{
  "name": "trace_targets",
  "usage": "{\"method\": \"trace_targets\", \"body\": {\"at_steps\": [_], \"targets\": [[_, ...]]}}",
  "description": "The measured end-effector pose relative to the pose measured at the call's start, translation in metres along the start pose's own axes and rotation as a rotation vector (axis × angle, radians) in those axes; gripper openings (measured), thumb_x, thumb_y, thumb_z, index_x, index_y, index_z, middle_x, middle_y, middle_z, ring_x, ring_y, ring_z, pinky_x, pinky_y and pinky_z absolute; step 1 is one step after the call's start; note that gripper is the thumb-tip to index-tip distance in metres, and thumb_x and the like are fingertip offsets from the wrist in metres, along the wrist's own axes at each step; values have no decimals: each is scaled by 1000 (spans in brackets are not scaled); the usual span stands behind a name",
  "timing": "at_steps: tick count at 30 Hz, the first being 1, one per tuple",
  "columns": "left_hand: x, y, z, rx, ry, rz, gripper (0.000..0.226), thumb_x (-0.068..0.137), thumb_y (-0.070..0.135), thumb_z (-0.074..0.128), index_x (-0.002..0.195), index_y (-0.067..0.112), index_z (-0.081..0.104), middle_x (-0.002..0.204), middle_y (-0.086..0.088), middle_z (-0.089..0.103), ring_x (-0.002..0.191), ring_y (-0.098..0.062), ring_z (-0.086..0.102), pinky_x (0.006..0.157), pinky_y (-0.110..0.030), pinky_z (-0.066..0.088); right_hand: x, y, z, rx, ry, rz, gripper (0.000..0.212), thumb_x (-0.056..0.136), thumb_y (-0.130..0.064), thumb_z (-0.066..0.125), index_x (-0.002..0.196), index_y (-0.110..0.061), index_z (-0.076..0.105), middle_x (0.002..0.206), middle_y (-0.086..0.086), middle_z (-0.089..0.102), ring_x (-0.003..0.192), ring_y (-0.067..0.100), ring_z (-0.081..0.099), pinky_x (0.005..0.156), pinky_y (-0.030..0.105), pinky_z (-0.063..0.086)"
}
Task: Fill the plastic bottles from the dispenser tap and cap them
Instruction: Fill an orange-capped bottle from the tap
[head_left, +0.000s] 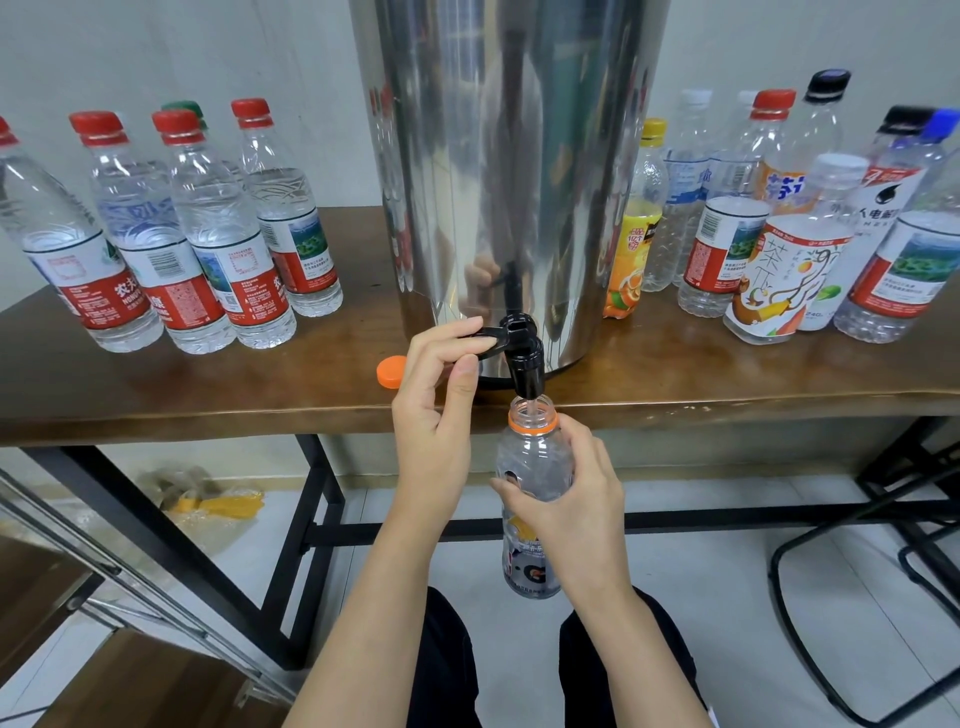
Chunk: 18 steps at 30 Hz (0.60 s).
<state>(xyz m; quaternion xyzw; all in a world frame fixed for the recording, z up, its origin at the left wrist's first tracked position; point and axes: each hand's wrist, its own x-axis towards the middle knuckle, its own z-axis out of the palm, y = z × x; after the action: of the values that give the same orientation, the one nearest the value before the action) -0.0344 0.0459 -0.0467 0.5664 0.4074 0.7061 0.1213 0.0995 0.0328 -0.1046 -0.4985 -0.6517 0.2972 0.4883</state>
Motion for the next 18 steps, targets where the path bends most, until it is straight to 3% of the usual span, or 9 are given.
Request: {"method": "trace_targets", "body": {"at_steps": [8, 15, 18], "targets": [[3, 3, -6, 26, -53, 6, 19, 97, 6, 56, 104, 20, 66, 121, 2, 61, 120, -11, 57, 103, -23, 40, 2, -1, 0, 19, 18, -12, 77, 66, -25, 91, 131, -34, 51, 122, -14, 53, 111, -12, 47, 85, -2, 38], [13, 5, -16, 130, -102, 50, 14, 91, 14, 67, 97, 25, 71, 114, 11, 65, 113, -19, 61, 98, -35, 46, 5, -3, 0, 46, 4, -16, 77, 66, -23, 91, 132, -30, 52, 124, -11, 53, 112, -2, 52, 83, -2, 38], [17, 8, -20, 169, -132, 97, 13, 89, 16, 67, 97, 25, 71, 112, 8, 66, 110, -28, 60, 94, -23, 44, 5, -3, 0, 46, 1, -18, 77, 67, -22, 91, 133, -30, 51, 124, -11, 53, 112, -1, 51, 83, -3, 38]]}}
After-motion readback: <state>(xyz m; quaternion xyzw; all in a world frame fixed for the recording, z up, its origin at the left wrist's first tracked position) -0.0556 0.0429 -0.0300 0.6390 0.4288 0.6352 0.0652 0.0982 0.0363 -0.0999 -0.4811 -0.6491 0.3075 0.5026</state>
